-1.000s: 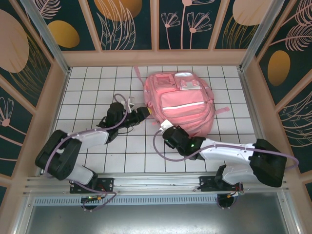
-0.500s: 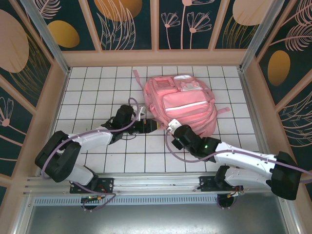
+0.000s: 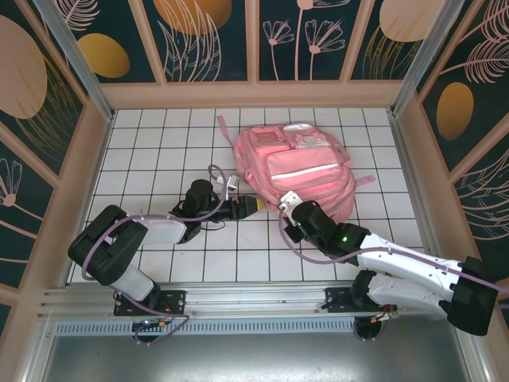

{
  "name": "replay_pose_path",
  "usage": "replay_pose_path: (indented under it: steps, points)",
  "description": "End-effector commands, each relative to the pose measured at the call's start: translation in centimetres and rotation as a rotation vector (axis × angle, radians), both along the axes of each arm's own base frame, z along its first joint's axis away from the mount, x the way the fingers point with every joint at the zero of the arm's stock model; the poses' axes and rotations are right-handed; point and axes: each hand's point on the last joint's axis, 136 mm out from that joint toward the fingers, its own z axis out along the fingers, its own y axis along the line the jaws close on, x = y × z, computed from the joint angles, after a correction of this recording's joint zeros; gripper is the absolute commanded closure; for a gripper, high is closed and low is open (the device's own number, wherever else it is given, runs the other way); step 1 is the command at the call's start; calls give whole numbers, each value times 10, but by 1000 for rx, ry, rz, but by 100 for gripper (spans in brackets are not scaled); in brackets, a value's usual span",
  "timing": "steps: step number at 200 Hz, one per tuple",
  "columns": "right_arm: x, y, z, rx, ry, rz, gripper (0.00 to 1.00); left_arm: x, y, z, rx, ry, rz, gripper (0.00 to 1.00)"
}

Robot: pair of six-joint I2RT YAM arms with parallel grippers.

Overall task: Pack the student bag
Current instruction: Zip the student bag at the top-center of the table.

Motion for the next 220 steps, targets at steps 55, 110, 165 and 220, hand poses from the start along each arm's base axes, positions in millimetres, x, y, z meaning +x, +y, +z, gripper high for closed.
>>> replay_pose_path:
  steps: [55,110,165,220]
  points:
    - [13,13,54,209,-56,-21,100,16,17,13,370,-392,128,43]
    - [16,11,66,242,-49,-21,100,6,-18,4,437,-468,54,42]
    - [16,12,66,253,-35,-12,100,10,-27,3,435,-475,44,42]
    - [18,13,64,259,-25,-14,100,7,-46,-1,410,-458,-3,50]
